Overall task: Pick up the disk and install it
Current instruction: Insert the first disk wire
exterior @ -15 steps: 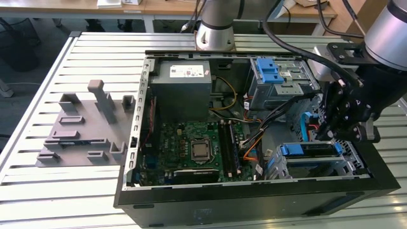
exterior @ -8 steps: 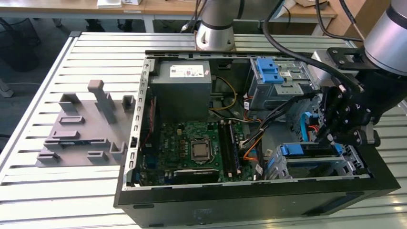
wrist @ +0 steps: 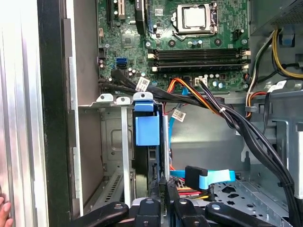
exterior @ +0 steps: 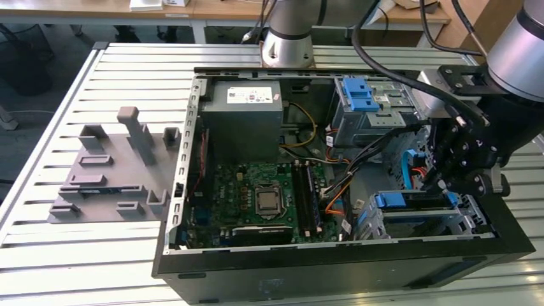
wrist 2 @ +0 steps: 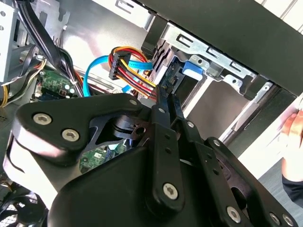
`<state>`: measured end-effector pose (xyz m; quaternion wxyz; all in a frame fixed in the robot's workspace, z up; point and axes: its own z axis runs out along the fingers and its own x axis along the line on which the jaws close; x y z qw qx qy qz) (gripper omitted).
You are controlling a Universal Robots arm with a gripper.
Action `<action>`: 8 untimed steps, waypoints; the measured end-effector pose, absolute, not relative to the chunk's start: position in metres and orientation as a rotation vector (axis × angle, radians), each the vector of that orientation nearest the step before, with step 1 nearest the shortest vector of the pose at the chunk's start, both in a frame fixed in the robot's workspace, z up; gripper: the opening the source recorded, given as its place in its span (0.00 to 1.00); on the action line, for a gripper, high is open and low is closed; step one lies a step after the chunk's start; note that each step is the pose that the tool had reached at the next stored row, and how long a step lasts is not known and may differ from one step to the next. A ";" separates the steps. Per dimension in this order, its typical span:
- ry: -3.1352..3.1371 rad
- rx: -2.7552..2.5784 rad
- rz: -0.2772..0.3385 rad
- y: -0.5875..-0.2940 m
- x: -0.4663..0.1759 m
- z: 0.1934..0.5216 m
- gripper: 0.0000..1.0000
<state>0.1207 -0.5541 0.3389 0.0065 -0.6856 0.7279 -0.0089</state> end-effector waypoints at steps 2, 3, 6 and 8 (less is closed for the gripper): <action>2.278 -2.145 -0.028 -0.554 0.122 0.339 0.18; 2.278 -2.145 -0.028 -0.554 0.122 0.339 0.18; 2.278 -2.145 -0.028 -0.556 0.122 0.338 0.18; 2.278 -2.145 -0.028 -0.557 0.123 0.338 0.18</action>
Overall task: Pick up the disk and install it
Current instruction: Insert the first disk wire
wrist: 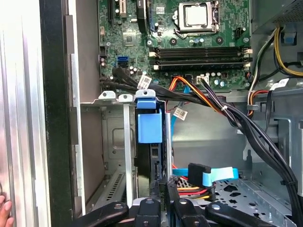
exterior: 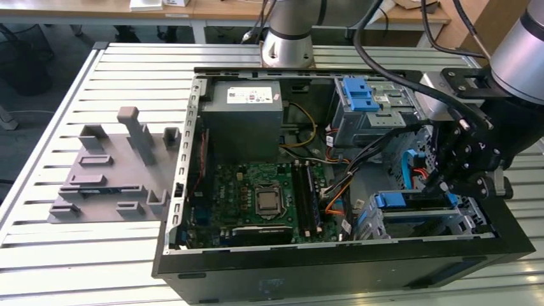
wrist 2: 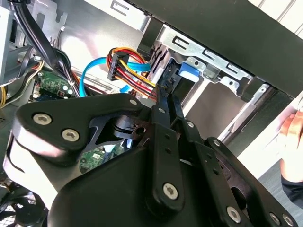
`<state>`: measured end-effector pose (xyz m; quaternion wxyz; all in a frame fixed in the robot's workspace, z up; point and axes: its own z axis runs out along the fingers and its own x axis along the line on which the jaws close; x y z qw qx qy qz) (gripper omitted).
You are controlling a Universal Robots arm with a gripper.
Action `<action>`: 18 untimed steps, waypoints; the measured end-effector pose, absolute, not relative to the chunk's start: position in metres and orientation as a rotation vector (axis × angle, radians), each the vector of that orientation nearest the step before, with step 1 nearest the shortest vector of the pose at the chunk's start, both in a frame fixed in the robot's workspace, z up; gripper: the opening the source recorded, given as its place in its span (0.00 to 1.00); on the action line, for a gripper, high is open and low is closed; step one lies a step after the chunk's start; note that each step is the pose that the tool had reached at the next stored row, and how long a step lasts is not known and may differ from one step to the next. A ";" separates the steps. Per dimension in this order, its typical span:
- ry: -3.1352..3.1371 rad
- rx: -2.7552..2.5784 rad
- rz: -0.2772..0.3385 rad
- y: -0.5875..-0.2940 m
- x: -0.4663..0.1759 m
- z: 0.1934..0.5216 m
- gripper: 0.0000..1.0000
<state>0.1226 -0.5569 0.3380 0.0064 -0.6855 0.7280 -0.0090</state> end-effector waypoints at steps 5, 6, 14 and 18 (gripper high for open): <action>2.278 -2.145 -0.028 -0.558 0.123 0.338 0.18; 2.278 -2.145 -0.028 -0.558 0.123 0.338 0.18; 2.275 -2.148 -0.028 -0.560 0.123 0.337 0.18; 2.274 -2.150 -0.028 -0.561 0.123 0.337 0.18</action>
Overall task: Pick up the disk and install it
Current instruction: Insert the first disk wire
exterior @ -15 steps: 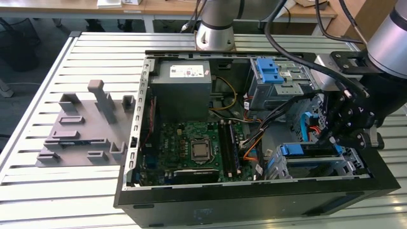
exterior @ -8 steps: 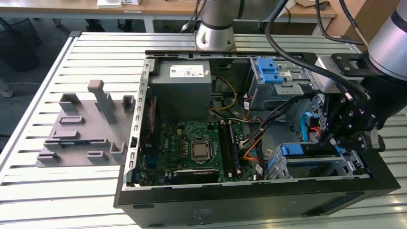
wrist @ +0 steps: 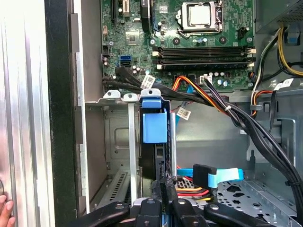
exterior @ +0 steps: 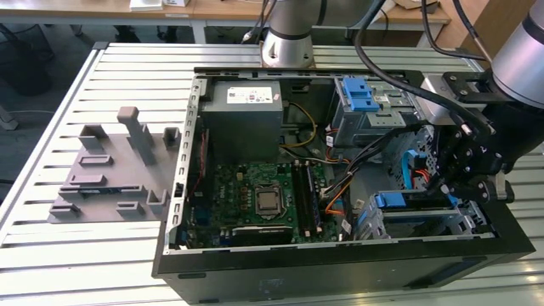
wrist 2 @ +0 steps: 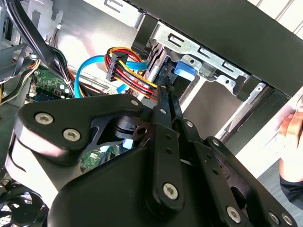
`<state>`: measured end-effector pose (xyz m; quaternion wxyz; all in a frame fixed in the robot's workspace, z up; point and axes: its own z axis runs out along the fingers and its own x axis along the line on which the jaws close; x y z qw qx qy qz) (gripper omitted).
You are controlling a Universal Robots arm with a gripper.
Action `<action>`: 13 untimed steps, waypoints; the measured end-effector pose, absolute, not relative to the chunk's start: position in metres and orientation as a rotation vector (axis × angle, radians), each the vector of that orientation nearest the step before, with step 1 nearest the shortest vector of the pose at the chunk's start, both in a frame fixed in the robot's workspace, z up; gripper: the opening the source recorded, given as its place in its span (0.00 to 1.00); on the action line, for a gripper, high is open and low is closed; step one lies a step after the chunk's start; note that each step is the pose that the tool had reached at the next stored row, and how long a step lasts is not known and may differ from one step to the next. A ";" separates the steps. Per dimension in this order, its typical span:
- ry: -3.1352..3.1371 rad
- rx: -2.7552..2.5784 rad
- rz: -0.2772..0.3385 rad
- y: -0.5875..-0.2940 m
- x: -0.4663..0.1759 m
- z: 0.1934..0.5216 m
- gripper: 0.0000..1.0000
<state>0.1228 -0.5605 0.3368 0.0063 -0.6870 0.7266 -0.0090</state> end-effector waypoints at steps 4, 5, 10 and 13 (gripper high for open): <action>2.273 -2.149 -0.028 -0.561 0.123 0.337 0.18; 2.273 -2.149 -0.027 -0.561 0.123 0.337 0.18; 2.269 -2.145 -0.018 -0.560 0.123 0.341 0.18; 2.268 -2.144 -0.012 -0.561 0.123 0.343 0.18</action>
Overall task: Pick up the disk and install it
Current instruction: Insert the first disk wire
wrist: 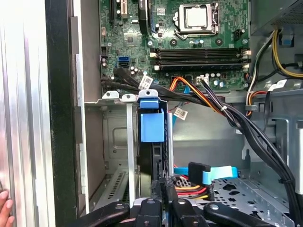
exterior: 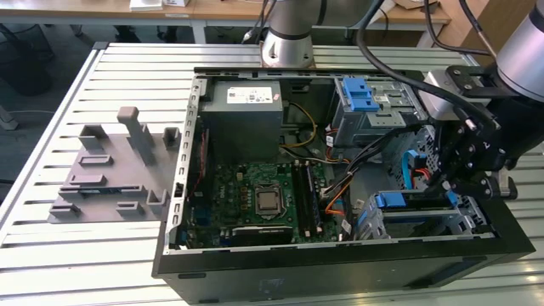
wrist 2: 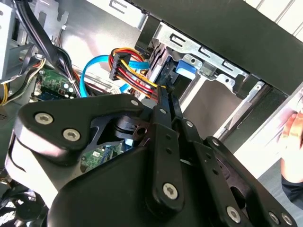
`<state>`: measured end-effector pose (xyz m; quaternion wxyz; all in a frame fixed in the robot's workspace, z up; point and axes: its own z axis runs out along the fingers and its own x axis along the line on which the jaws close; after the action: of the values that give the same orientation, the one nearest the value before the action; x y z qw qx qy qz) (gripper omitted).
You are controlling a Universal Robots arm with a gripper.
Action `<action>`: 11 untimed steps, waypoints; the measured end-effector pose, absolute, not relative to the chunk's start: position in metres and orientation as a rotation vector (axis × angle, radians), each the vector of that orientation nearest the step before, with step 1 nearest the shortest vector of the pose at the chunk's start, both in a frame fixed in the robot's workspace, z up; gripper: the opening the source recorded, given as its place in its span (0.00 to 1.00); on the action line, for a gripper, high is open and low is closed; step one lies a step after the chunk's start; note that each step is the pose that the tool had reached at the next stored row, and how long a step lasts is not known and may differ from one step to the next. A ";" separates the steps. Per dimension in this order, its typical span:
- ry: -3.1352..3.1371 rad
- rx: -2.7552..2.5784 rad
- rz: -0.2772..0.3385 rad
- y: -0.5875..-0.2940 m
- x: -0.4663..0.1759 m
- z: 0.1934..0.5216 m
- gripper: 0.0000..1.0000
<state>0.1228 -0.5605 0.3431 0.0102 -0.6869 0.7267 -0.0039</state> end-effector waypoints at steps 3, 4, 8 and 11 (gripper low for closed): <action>2.268 -2.144 -0.007 -0.560 0.123 0.346 0.18; 2.267 -2.143 -0.005 -0.560 0.123 0.347 0.18; 2.266 -2.142 0.002 -0.561 0.123 0.350 0.25; 2.263 -2.139 0.010 -0.561 0.123 0.350 0.25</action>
<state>0.1228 -0.5605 0.3501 0.0141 -0.6868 0.7267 0.0033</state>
